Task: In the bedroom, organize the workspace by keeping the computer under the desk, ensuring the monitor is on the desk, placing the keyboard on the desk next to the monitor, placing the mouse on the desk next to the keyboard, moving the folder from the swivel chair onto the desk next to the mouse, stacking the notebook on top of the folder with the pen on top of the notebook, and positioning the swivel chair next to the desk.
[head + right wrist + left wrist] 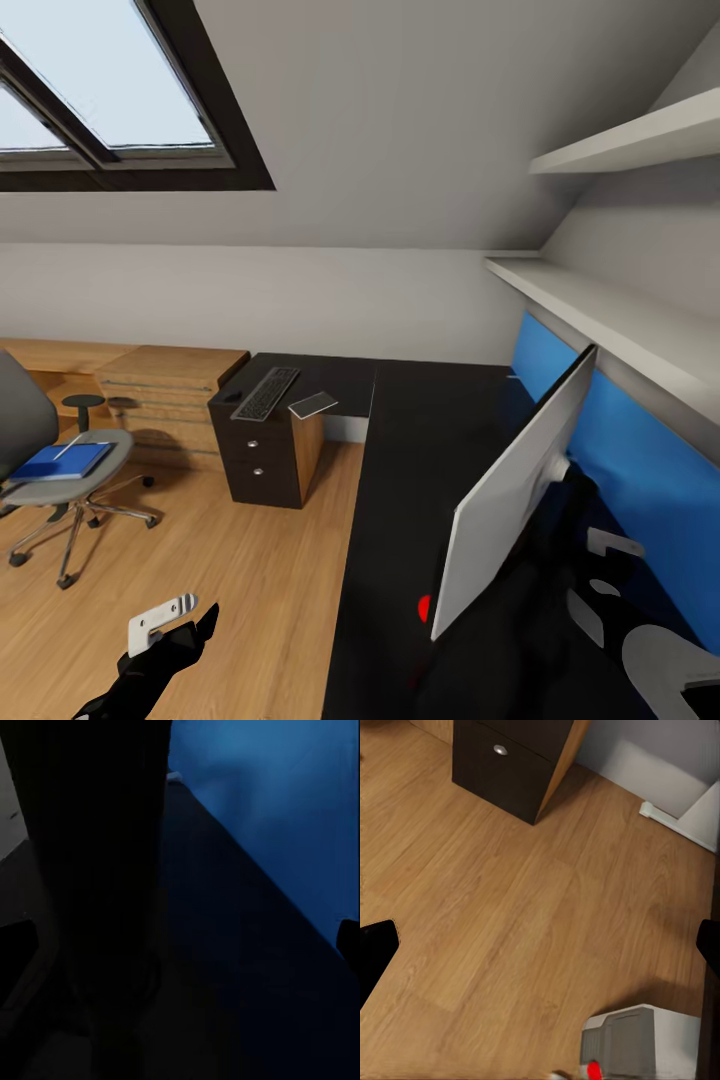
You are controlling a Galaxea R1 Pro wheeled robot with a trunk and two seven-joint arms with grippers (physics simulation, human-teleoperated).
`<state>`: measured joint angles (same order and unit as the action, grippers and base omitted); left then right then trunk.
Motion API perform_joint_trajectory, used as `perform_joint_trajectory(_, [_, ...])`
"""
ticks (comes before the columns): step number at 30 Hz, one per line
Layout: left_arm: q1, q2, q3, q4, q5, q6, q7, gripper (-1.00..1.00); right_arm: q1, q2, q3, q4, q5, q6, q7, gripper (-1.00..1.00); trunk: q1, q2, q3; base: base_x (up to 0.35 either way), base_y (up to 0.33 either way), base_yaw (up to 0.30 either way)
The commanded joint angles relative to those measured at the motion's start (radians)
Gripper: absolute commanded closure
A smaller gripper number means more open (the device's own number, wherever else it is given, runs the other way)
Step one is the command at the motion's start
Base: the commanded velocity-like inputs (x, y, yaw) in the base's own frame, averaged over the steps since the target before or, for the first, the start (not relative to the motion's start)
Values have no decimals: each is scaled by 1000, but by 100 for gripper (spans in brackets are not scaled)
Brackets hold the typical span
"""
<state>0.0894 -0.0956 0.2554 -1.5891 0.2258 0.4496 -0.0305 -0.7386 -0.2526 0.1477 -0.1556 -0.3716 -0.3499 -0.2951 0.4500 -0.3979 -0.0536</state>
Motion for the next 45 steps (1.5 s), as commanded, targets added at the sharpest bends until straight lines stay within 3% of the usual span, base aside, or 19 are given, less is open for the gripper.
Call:
perform_joint_trajectory(1, [0, -1, 2, -2, 6, 6, -3, -100, -1, 0, 9, 0, -9, -3, -2, -100, 0, -2, -2, -328, 0, 0])
perform_joint_trajectory(9, [0, -1, 2, -2, 6, 7, -3, -100, -1, 1, 8, -14, -9, -15, -1, -100, 0, -2, -2, -335, 0, 0])
perform_joint_trajectory(12, [0, -1, 2, -2, 4, 7, -2, -100, 0, 15, 7, -29, -9, -30, -1, -100, 0, -2, -2, -333, 0, 0])
perform_joint_trajectory(13, [0, -2, 2, 24, 2, -16, 4, -100, 55, 48, 2, -323, -12, 23, -5, -100, 0, -2, -2, -97, -35, 0])
perform_joint_trajectory(15, [0, -1, 2, 35, 2, -42, 5, -100, 138, 52, 1, -494, -12, 132, -11, -100, 0, -2, -2, -56, -20, 0])
perform_joint_trajectory(17, [0, -1, 2, 43, 2, -81, 5, -100, 248, 57, 2, -718, -10, 297, -43, -100, 0, -2, -2, -26, -9, 0])
perform_joint_trajectory(20, [0, -2, 2, 46, 3, -106, 6, -100, 305, 67, 5, -843, -11, 402, -110, -100, 0, -2, -2, -12, -4, 0])
perform_joint_trajectory(22, [0, -2, 2, 47, 3, -119, 4, -100, 335, 107, 22, -911, -5, 456, -198, -100, 0, -2, -2, -3, 68, 0])
perform_joint_trajectory(26, [0, -9, 0, 55, 3, -125, 4, -100, 354, 136, 53, -949, 23, 454, -233, -100, 0, -2, -2, -1, 101, 0])
perform_joint_trajectory(30, [0, -11, 0, 53, 3, -125, 4, -100, 360, 135, 55, -968, 45, 454, -239, -100, 0, -2, -2, 0, 0, 0])
perform_joint_trajectory(38, [0, -19, 1, 52, 3, -126, 4, -100, 339, 97, 19, -923, 30, 430, -225, -100, 0, -2, -2, -46, 0, 0])
perform_joint_trajectory(45, [0, -19, 1, 52, 2, -126, 4, -100, 338, 95, 18, -918, 30, 428, -225, -100, 0, -2, -2, -289, 0, 0])
